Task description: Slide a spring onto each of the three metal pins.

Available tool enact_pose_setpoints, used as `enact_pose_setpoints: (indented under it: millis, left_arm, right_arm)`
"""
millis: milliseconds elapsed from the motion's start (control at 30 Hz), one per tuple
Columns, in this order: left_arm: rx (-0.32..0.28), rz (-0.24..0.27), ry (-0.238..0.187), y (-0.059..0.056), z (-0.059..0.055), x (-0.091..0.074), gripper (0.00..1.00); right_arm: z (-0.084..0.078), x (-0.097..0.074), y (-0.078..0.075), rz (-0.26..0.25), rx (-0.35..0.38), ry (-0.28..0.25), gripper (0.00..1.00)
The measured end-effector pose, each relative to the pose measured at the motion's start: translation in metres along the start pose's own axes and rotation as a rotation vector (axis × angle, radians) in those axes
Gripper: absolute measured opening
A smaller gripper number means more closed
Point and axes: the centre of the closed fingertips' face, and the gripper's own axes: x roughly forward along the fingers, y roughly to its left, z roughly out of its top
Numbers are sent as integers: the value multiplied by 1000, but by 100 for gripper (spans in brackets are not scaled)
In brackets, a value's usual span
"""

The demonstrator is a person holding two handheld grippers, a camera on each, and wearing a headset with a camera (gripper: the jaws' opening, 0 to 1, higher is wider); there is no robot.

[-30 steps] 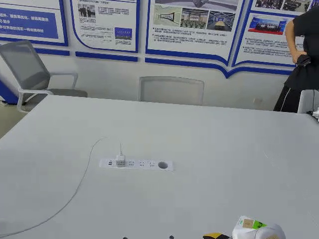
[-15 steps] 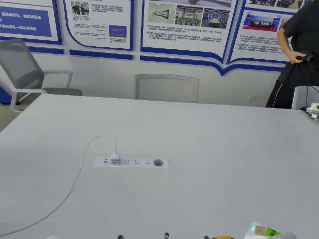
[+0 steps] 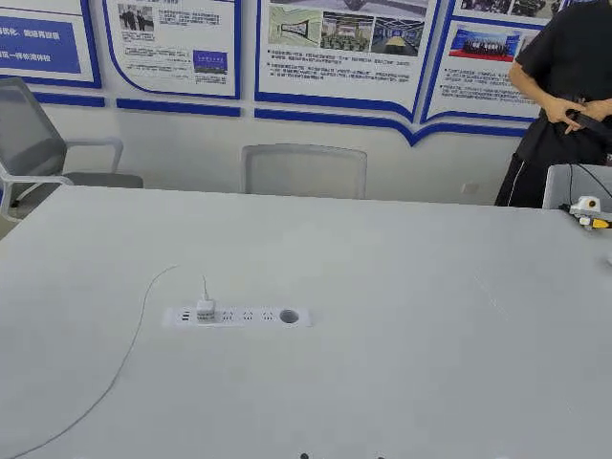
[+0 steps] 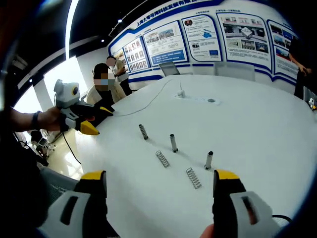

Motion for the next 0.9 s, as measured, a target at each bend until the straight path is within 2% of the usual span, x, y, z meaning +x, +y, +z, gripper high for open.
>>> enact_pose_setpoints:
  millis: [200, 467, 600, 733, 900]
  left_arm:
    - [6, -15, 13, -4, -2, 11, 71]
    - [34, -54, 38, -17, -2, 27, 72]
    - [74, -84, 66, -24, -3, 37, 72]
    - [106, -107, 69, -32, 1, 44, 72]
    - [162, -152, 103, -45, -2, 57, 72]
  right_arm:
    - [-8, -3, -2, -9, 26, -6, 90]
    - [-16, -4, -2, -4, 32, 13, 91]
    - [-19, -5, -3, -3, 17, 33, 91]
    - [-20, -11, -7, -10, 14, 34, 91]
    - [-21, -17, -13, -15, 19, 33, 91]
